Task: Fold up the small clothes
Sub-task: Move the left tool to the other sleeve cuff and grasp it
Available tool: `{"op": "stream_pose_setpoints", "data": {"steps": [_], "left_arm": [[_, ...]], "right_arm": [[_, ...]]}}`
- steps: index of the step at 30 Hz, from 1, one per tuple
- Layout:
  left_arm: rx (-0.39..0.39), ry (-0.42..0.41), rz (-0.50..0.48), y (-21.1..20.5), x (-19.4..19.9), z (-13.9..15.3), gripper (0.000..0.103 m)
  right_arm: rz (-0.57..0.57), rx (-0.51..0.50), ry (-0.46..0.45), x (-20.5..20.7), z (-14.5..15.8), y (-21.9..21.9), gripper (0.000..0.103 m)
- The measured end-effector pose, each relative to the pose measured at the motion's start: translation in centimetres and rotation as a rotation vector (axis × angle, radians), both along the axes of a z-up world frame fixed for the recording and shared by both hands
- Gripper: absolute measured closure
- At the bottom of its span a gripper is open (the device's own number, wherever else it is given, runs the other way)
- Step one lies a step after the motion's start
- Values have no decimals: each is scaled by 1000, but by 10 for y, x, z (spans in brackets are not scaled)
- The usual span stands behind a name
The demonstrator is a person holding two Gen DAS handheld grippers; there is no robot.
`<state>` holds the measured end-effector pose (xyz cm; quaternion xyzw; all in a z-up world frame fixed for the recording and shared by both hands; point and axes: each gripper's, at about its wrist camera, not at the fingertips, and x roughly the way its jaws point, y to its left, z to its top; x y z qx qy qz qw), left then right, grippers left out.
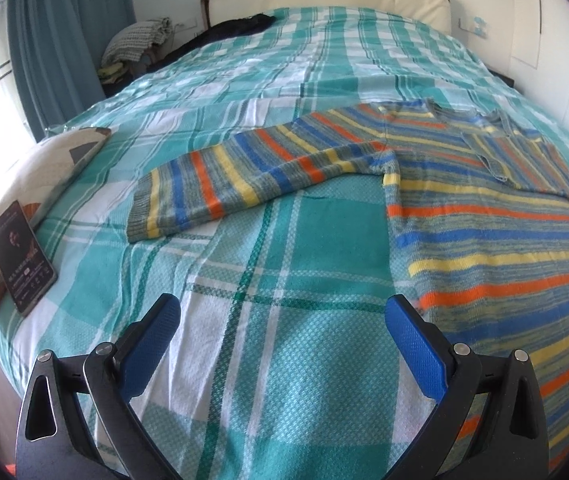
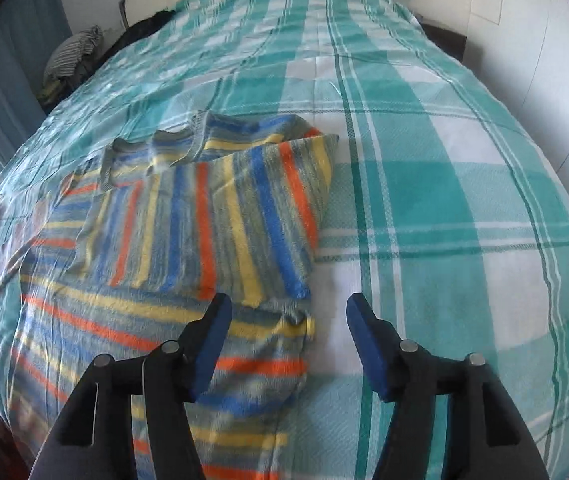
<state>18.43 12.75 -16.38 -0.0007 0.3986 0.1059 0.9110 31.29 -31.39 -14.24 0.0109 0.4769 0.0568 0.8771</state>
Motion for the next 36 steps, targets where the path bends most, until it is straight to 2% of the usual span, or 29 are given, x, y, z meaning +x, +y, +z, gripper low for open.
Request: {"op": "stream_pose_setpoints", "data": {"steps": [3,6,13,17,22,26,36], "left_arm": [[-33,14,20,6,1,-2,1],[-61,36,43,11,2,-6,1],[-119,87,65,14,7,-20,1],[-107,107,67,10,9,-28,1],[-124,115,80,12,10,-34,0],[-122,119,83,11,9,-38,0],[-132,145,74,13,11,-39,0]], "right_arm": [[-11,-10,-44,-29,-4,-7,43],[-61,31,-67,-56,-7,-22,43],[-124,49,-92,-116,-13,-50,43],[-179,74,-99,-139,-18,-61,40],[-217,124,-104,-145,-19,-70,40],[-209,116,-129,-146,-17,-68,40],[-209,137,-110,-148,-23,-66,40]]}}
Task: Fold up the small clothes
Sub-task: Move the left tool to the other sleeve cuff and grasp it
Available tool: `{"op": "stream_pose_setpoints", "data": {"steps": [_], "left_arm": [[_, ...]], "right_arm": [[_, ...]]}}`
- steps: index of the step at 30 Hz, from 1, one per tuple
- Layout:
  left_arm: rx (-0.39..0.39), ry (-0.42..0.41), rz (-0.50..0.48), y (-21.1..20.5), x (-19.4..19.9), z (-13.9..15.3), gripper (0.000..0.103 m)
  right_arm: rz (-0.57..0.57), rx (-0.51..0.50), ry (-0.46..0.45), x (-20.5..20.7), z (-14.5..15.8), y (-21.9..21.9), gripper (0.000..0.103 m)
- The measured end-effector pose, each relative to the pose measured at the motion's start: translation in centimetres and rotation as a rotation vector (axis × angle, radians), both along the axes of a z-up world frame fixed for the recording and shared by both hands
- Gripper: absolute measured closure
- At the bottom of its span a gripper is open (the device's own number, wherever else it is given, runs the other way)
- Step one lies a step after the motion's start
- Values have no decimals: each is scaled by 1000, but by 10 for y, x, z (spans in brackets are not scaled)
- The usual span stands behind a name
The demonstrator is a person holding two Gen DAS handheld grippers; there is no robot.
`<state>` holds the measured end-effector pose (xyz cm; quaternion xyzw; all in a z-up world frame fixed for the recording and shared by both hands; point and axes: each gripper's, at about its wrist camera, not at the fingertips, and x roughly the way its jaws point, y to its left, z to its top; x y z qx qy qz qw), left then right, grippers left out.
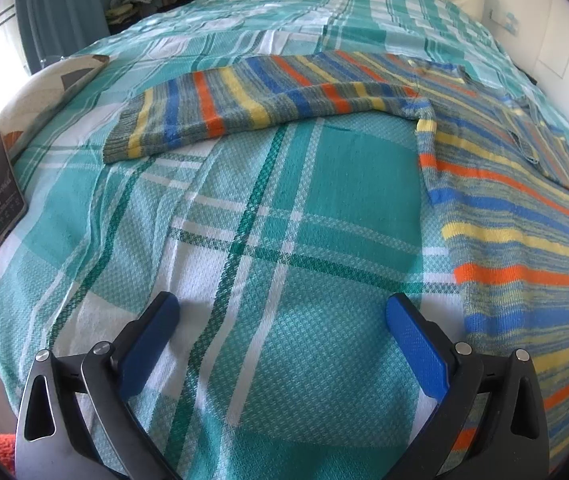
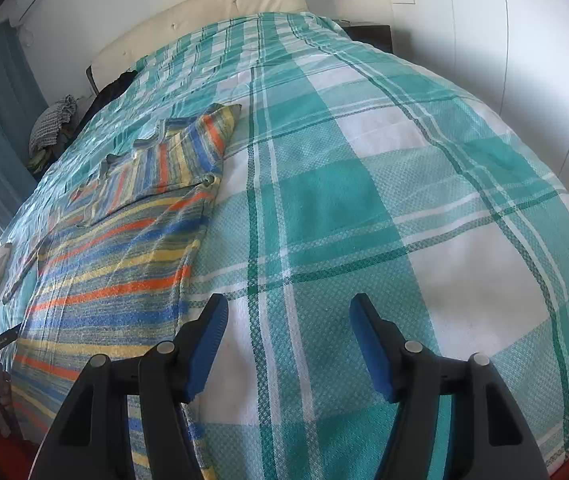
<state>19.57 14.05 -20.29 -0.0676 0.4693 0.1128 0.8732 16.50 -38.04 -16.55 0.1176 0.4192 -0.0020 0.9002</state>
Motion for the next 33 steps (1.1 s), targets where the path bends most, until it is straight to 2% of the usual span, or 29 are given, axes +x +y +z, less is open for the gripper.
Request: {"op": "stream_pose_setpoints", "data": {"steps": [8,10,11,13,16,19,23,24,25,26,27,28,29,31,33], "left_arm": [[-26,12,-10,3,0,4,1],[-58,14,-12,7,-3,12,2],[-103,-11,-12,13,-7,22,2],[-183,-90,2,30,-15,41,1],[-280,-168,98,76,-11,62,1],[-355,-163,206,126,12,64,1],[-318,-67,240,162,56,45,3],[-317,-42,253,169,65,38,9],[-328,-25,256,171,71,31,26],[-344,-3,254,172,78,24,36],[-339,6,249,171,82,21,55],[-325,3,228,166,85,20,92],[-322,7,214,161,89,22,97],[-275,1,198,149,92,34,99],[-213,-57,132,126,100,67,99]], "right_arm": [[-23,2,36,2,-8,-2,40],[-24,-2,39,2,-8,-2,40],[-24,-1,40,2,-8,-2,40],[-23,4,38,2,-8,-2,39],[-22,24,39,2,-8,-3,38],[-19,35,45,5,-9,-4,37],[-21,47,42,6,-10,-5,37],[-22,50,42,6,-10,-5,37],[-23,50,42,6,-10,-5,37],[-23,48,43,6,-10,-5,37],[-22,45,45,6,-11,-4,37],[-22,41,46,6,-11,-3,37],[-22,38,48,6,-12,-3,37],[-22,39,48,6,-12,-2,35],[-19,52,46,6,-11,-3,35]]}}
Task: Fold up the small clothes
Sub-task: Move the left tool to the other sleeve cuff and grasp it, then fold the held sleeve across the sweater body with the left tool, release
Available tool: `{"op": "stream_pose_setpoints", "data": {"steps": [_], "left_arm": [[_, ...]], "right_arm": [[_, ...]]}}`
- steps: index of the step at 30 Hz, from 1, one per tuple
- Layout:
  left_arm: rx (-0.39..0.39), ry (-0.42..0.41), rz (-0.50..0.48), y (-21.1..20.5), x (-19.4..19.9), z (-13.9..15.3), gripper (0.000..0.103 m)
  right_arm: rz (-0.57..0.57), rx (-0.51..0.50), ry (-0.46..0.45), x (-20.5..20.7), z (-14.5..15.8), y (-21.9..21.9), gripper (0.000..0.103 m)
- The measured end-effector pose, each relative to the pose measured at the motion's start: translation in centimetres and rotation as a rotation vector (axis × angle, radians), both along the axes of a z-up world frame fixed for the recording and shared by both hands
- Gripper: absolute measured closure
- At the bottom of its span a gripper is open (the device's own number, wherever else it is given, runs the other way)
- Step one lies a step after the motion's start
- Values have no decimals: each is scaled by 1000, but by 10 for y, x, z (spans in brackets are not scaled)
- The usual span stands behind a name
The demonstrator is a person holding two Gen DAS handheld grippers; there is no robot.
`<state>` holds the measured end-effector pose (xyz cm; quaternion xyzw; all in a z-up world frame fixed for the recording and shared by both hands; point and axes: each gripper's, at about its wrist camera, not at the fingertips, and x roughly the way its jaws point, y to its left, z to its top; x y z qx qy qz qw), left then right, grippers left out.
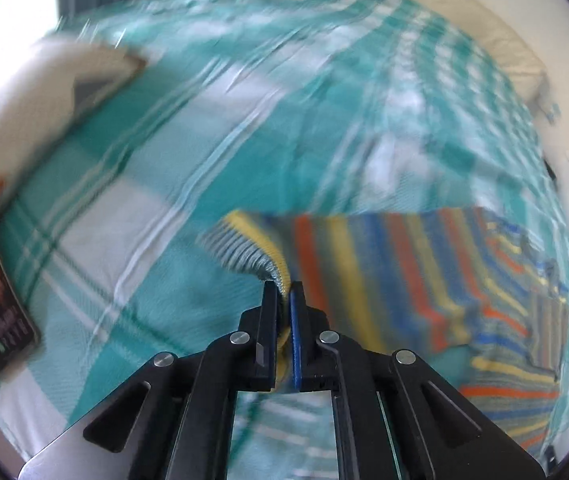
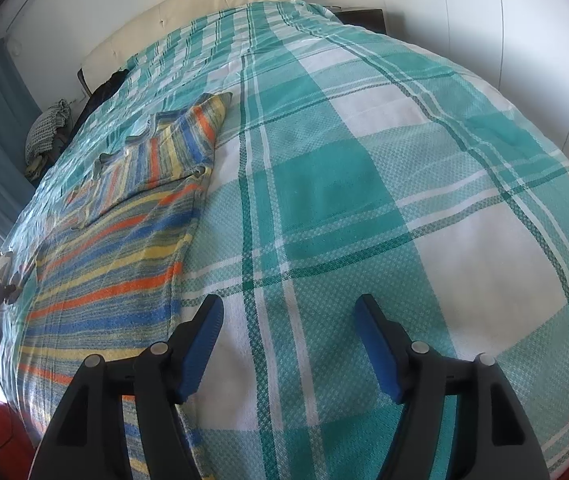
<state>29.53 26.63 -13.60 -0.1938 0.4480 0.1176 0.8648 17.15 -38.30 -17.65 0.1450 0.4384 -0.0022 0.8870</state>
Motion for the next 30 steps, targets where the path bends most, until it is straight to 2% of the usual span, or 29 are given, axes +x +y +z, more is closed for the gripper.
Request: {"op": "stream_pose_setpoints", "data": {"steps": [3,5,7,10,12,14,16,18,19,21,25,26,28,30], "left_arm": [[80,-110,-134,-56,12,62,99],[117,-180,-257,-109,23,100,99],[134,-222,-359,-154,31,121,99],[146,-249,-501,-226,46,130,99],[155,-236,-573,-271,57,117,98],[121,-185,-636,-307,69,94,88],[72,-87,-668,-332,74,63,37],[46,-110,-652,-331,65,55,31],[27,-121,-640,-323,61,53,26],[21,-122,-587,-299,59,51,22],[55,-99,-379,-223,53,40,16],[72,-84,-334,-207,53,30,16],[132,-36,-312,-196,58,6,15],[255,96,-337,-196,65,-33,16]], "right_arm": [[2,34,-1,0,0,-1,35],[-2,57,2,0,0,-2,35],[-11,85,2,1,-1,-5,34],[-17,112,0,1,-1,-7,34],[-17,120,-1,1,-1,-9,34],[-15,122,-1,0,-1,-8,34],[-13,121,0,0,0,-8,34],[-14,128,-1,-1,0,-9,34],[-15,135,-1,-1,0,-10,34],[-20,155,0,-1,0,-13,34],[-34,191,5,3,-2,-17,34],[-34,189,6,4,-2,-16,34],[-31,175,5,6,-2,-14,34],[-29,159,4,7,-1,-12,34]]}}
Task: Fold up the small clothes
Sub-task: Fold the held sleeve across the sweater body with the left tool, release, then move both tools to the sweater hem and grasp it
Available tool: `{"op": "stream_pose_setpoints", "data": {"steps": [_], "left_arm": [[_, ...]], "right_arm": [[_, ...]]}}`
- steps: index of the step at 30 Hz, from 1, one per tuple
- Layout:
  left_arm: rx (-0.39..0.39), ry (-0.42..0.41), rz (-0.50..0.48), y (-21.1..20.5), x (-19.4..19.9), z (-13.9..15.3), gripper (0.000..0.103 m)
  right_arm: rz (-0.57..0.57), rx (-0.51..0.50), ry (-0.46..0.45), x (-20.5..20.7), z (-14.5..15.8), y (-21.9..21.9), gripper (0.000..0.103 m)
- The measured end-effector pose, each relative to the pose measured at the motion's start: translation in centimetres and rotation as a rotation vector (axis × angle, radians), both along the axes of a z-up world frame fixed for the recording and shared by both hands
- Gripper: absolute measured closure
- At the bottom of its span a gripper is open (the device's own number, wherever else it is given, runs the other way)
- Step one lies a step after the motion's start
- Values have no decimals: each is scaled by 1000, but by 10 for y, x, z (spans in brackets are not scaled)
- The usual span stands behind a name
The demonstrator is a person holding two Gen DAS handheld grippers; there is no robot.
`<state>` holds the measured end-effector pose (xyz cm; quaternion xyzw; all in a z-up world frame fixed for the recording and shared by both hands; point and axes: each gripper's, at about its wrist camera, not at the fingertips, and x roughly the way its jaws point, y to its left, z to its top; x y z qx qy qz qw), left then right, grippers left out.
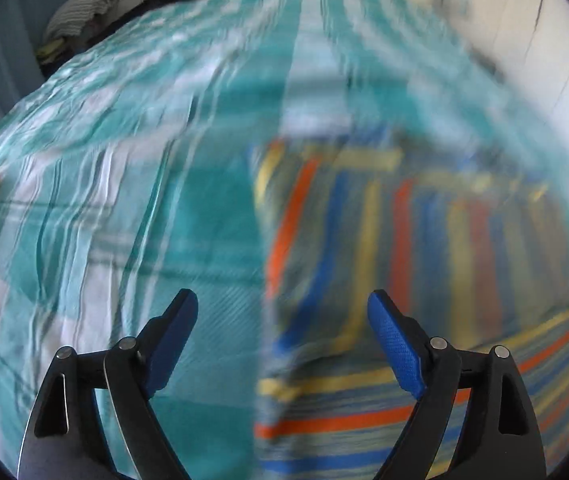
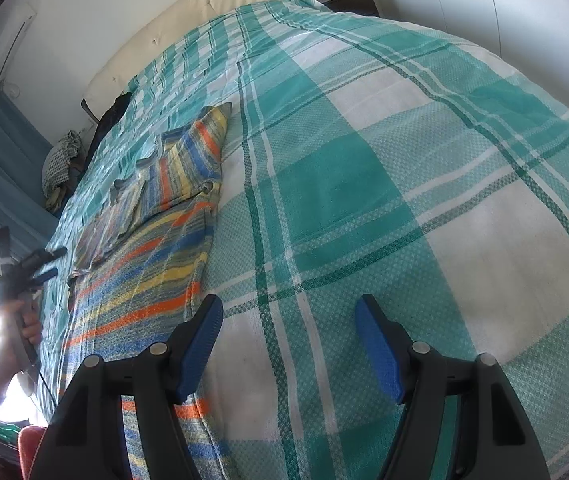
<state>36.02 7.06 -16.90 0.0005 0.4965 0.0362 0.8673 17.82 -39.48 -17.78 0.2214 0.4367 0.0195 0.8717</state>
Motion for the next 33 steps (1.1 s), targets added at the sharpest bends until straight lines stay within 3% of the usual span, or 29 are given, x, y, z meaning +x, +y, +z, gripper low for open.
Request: {"op": "stream_pose_setpoints", "data": {"steps": [1,2,3,6,9,12,15,20,25,28,33], "left_arm": [[41,34,-15,1,-1,-14,16],[23,-14,-30,5,-9,-15,16],[5,-48,-6,11,-16,-12,14],[-78,-53,47,26,-32,-4,13],[-48,-65,28,25,-51,6,14],[-65,-83,-11,21,-79,16,14],[-108,-77,-36,18,-112,20,14],[-100,-67,-63,-1,-163,27,14],[-114,-47,-42,-13,-217,26,9],[-106,-15,-35,-16,-235,17,9],[-92,-18,-9,-9,-248,18,9]], "right_arm": [[3,-9,0,0,0,1,34],[5,-16,0,-1,0,2,34],[6,-20,1,-2,0,2,34],[0,-19,4,-5,0,0,34],[-5,-17,3,-3,0,-2,34],[-7,-22,2,-1,0,-1,34],[-5,-22,-4,-2,3,-2,34],[-2,-47,-13,-4,9,-1,34],[73,-116,-70,-12,33,17,34],[114,-174,-96,-20,46,30,32],[135,-171,-111,-37,61,38,31]]}}
